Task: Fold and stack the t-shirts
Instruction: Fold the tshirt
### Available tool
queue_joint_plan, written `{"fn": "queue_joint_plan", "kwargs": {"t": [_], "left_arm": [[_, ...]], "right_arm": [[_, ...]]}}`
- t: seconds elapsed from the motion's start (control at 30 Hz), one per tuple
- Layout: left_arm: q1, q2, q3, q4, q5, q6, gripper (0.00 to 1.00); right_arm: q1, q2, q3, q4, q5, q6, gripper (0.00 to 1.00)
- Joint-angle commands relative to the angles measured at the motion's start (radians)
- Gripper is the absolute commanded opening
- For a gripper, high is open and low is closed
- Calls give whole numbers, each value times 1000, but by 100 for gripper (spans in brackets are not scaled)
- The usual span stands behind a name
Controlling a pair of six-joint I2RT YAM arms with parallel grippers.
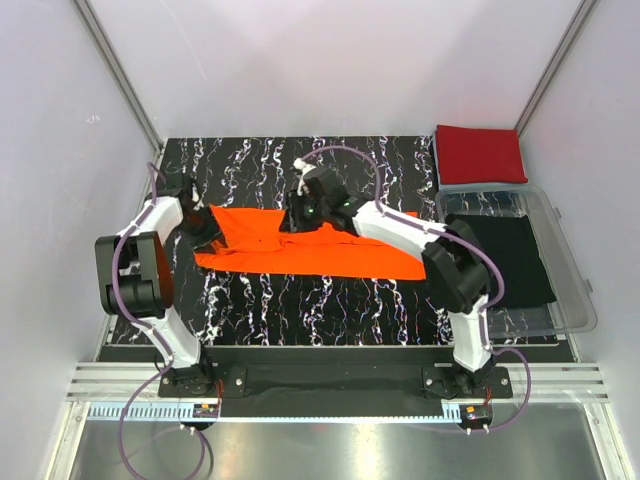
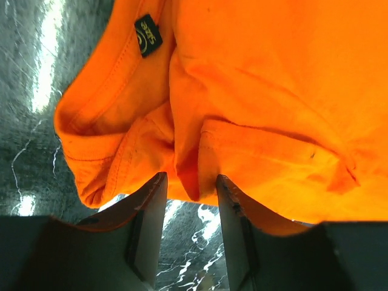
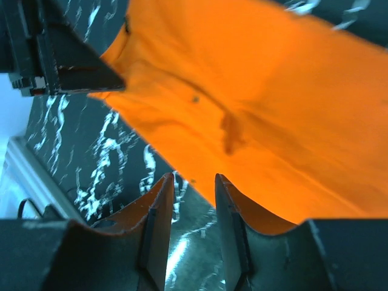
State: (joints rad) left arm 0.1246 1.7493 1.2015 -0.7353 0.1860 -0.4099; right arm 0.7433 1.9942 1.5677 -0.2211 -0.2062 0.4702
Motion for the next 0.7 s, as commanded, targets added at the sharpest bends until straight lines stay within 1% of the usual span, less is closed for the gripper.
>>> {"fn": "queue_joint_plan", "kwargs": {"t": [0.0,0.07,0.17,0.33,0.5,0.67], "left_arm": [[-3,-76,-19,28,55,34,43],[-2,-88,-40,28,59,36,42],[-2,-111,-68,27,46,42,40],[-3,-131,-105,25,35,48,37],[-6,-142,-138,20,17,57,36],[-11,-168,-142,13,-20,54,35]], "right_arm": [[11,81,78,94,-79,35,41],[16,127,110,97,-111,22,40],[25,164,156,95,-119,8,40],[25,199,184,95,-121,-7,40],[25,239,218,94,-136,-30,41],[25,276,242,89,-153,-39,41]]}}
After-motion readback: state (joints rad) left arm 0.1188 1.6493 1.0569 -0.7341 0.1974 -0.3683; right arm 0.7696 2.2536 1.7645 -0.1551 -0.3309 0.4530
